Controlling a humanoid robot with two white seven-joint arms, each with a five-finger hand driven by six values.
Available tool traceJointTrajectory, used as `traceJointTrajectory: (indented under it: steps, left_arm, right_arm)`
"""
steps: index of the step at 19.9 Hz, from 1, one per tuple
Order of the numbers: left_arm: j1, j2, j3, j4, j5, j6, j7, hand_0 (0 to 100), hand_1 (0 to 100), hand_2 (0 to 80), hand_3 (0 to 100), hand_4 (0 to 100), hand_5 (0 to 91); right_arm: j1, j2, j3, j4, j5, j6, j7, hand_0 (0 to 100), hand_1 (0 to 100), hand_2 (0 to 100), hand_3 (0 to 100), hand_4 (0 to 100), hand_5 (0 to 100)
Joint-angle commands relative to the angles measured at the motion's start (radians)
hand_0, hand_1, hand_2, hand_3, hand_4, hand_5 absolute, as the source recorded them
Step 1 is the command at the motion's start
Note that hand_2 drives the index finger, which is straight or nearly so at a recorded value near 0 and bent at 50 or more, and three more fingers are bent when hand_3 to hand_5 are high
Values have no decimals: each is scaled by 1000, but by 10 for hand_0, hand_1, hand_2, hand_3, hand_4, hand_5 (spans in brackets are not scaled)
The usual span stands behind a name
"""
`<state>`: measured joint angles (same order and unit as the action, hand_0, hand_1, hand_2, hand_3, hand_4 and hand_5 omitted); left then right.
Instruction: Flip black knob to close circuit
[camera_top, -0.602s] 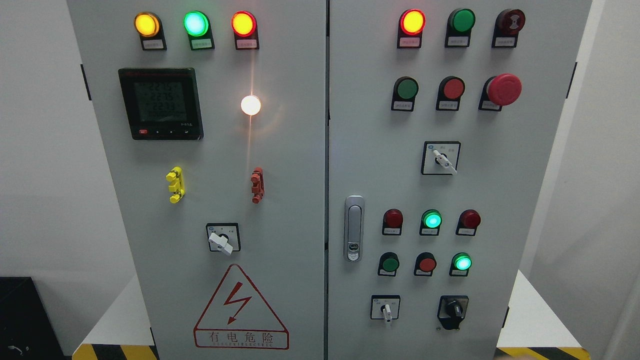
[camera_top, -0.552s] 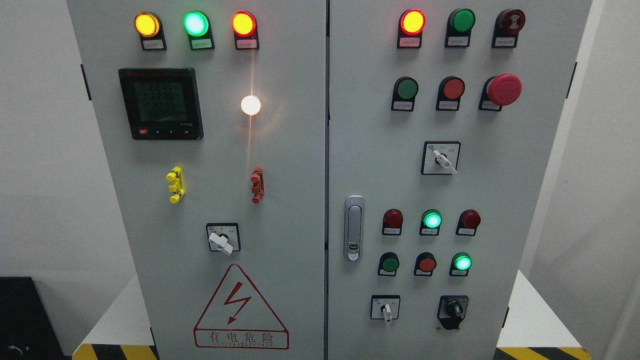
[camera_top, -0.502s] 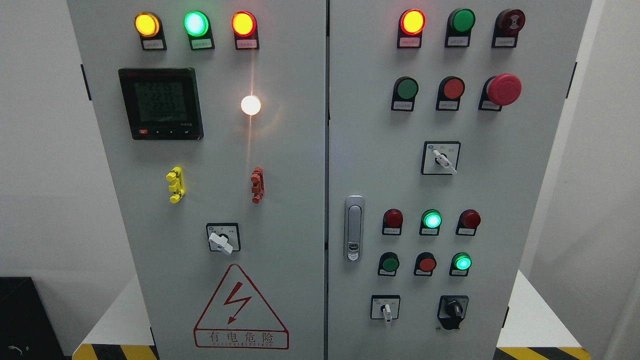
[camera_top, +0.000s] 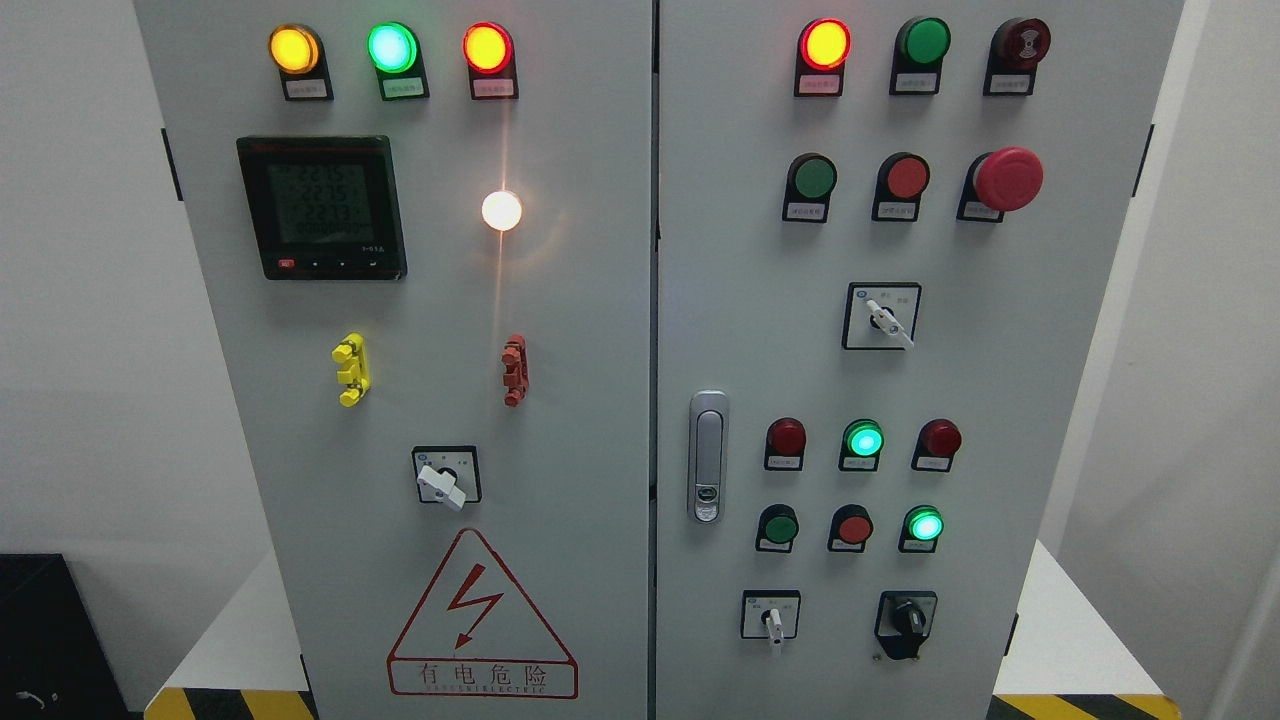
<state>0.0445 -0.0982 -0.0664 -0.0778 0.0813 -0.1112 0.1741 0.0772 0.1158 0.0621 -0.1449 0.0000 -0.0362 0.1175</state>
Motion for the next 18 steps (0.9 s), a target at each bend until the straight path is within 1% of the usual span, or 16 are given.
traceJointTrajectory:
  steps: [1,6,9,11,13,15,17,18]
  left_arm:
    - [0,0,0,0,0,-1,1,120,556,0,0,0,0]
    - [0,0,-1,0,0,-1,1,120,556,0,0,0,0]
    - [0,0,-1,0,0,-1,1,120,556,0,0,0,0]
    - [0,0,0,0,0,-1,1,120,556,0,0,0,0]
    - [0,0,0,0,0,-1,1,120,556,0,0,0,0]
    - [0,0,0,0,0,-1,1,120,556,0,0,0,0]
    - [0,0,-1,0,0,-1,1,120,556,0,0,0,0]
    - [0,0,0,0,0,-1,1,120,556,0,0,0,0]
  right_arm:
    - [1,1,12,-10,-17,-2,1,0,0,0,0,0,0]
    - [6,1,27,-87,-18,2,1,0,0,0,0,0,0]
    - [12,-1,33,-148,-18,2,8,0,0,0,0,0,0]
    - [21,-2,51,-198,-18,4,8,0,0,0,0,0,0]
    - [47,-5,79,-266,-18,6,-1,0,0,0,0,0,0]
    - [70,-22,90,-346,-12,7,-10,0,0,0,0,0,0]
    - [81,-37,123,-395,-9,19,-42,0,0,0,0,0,0]
    - [82,-54,146,-422,-9,19,-57,0,0,0,0,0,0]
